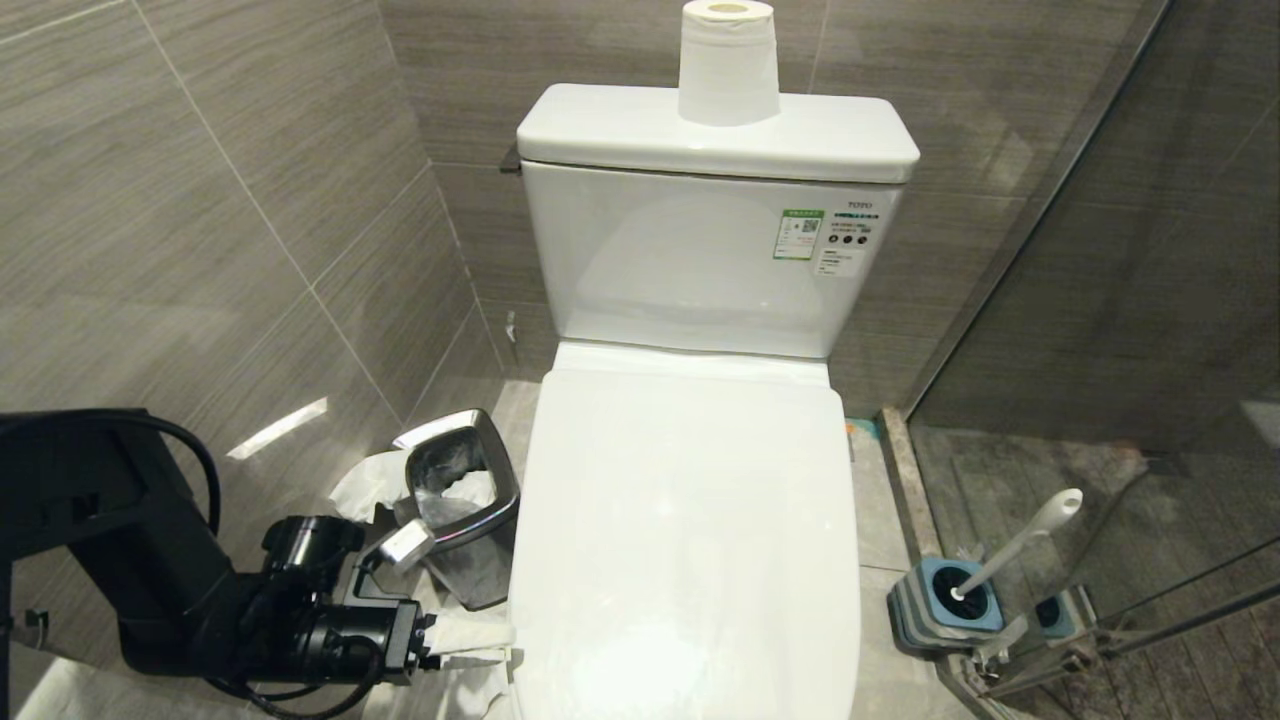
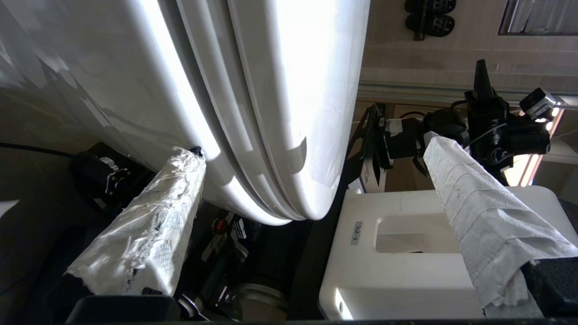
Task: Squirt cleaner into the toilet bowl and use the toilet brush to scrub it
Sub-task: Use the left hand to lift the toilet lid slightly
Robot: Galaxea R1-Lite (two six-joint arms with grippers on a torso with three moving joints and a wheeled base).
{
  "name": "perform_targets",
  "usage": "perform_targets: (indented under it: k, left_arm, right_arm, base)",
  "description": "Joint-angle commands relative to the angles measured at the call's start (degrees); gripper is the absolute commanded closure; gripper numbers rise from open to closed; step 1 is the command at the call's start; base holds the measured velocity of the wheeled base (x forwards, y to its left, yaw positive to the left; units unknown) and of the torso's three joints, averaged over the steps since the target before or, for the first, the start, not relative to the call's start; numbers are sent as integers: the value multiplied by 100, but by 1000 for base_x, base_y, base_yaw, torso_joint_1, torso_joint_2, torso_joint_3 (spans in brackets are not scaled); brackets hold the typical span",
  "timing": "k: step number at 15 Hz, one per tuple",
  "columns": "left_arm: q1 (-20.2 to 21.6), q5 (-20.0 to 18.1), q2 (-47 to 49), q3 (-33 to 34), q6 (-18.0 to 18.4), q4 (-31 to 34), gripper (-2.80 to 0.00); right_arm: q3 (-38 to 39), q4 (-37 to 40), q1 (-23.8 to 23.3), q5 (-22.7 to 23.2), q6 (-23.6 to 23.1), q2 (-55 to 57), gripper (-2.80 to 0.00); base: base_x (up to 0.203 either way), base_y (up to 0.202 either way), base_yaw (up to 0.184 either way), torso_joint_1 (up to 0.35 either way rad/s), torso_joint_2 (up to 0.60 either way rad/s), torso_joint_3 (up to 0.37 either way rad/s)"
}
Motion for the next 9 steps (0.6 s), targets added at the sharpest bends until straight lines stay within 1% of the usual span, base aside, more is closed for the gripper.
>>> perform_targets:
  k: [1, 3, 7, 9]
  left_arm:
    - [59, -52, -11, -2, -28, -26, -280]
    - [59, -237, -29, 28, -45, -29, -280]
    - [25, -228, -11, 37, -37, -29, -280]
    - [-63, -151, 7, 27, -31, -29, -280]
  right_arm:
    - [1, -1, 0, 3, 3, 9, 0]
    - [1, -1, 0, -3, 3, 9, 0]
    - [1, -1, 0, -5, 3, 9, 0]
    - [1, -1, 0, 3, 3, 9, 0]
  base:
    - [0, 0, 0, 0, 0, 0]
    - [0, 0, 0, 0, 0, 0]
    - [0, 0, 0, 0, 0, 0]
    - [0, 0, 0, 0, 0, 0]
